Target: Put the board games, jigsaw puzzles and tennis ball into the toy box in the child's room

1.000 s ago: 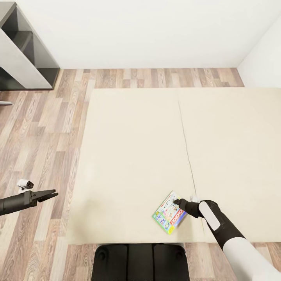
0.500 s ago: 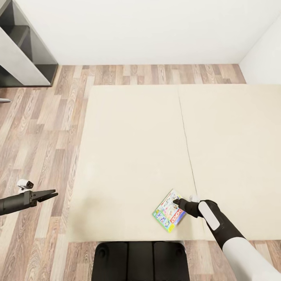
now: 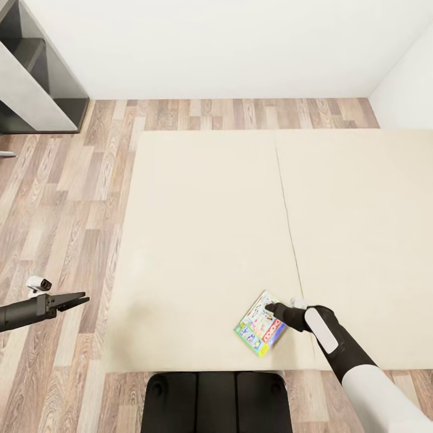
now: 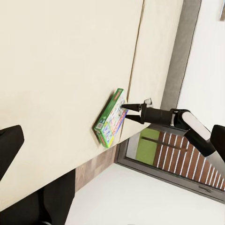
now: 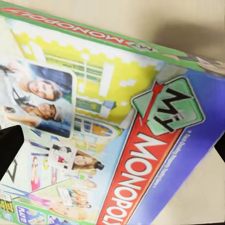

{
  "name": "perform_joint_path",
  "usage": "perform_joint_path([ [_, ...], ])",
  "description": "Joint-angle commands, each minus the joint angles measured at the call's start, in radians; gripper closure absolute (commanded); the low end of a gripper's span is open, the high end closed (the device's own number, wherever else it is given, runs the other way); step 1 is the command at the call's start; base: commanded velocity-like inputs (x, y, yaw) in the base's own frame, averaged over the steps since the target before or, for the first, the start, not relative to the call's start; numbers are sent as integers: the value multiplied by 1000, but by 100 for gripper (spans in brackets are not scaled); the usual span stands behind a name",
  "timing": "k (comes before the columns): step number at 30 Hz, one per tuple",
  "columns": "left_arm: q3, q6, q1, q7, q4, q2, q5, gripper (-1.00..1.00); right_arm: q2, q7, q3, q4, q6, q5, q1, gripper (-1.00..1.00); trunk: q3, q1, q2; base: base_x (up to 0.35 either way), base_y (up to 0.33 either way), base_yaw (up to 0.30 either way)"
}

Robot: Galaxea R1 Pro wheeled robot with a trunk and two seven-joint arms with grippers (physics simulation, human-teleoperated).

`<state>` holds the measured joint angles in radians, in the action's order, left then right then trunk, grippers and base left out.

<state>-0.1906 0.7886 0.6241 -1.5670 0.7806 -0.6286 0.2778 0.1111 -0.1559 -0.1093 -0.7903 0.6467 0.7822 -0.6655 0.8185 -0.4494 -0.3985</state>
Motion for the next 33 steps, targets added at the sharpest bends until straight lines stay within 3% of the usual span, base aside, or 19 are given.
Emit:
perform_joint_path([
  [1, 0, 11, 0, -4, 0, 0, 0, -100, 1, -9, -5, -3, 2, 11, 0, -100, 1, -1, -2, 0, 0, 0],
  [19, -1, 9, 0, -4, 0, 0, 0, -100, -3, -9, -6, -48, 10, 12, 0, -100, 1, -1, -2, 0, 0, 0],
  [33, -2, 9, 0, -4, 0, 0, 0, -100, -41, -10, -7, -46, 9, 3, -2, -100, 1, -1, -2, 0, 0, 0],
])
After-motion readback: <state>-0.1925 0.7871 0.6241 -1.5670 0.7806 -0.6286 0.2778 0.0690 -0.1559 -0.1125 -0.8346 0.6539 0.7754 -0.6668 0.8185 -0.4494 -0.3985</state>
